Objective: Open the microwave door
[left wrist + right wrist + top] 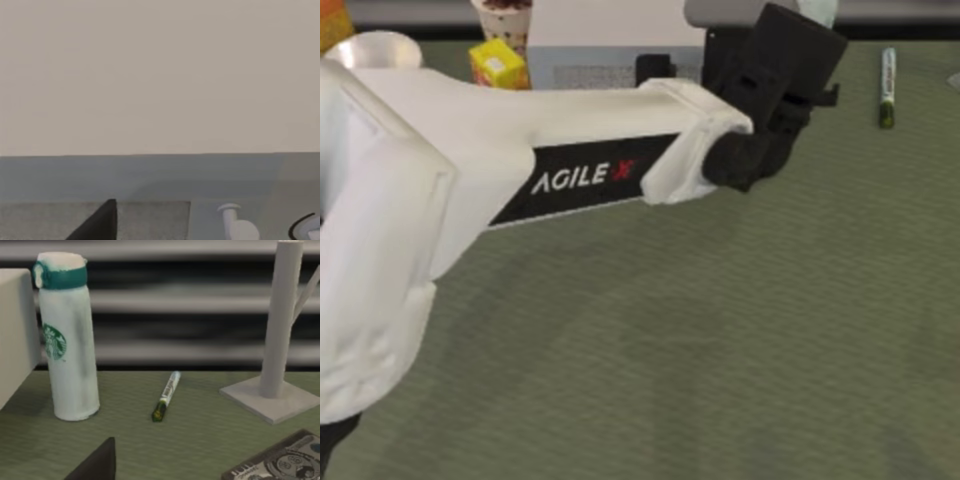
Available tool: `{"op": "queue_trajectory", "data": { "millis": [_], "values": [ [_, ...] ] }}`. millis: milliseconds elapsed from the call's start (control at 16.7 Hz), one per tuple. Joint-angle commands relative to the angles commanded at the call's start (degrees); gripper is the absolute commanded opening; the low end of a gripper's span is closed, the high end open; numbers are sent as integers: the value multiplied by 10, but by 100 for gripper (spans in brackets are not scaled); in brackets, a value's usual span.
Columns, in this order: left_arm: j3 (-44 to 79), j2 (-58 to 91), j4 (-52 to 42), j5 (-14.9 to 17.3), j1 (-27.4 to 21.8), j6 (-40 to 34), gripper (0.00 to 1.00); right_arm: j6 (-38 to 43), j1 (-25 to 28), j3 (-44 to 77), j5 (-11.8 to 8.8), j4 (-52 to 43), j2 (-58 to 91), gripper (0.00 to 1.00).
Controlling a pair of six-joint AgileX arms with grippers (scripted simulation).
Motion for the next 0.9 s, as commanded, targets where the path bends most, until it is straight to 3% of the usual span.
{"op": "queue_trajectory", "data": {
  "millis": [120,900],
  "values": [
    [0,0,0,0,0,0,100,0,0,0,0,0,0,100],
    [0,0,0,0,0,0,2,0,0,0,0,0,0,100]
  ]
}}
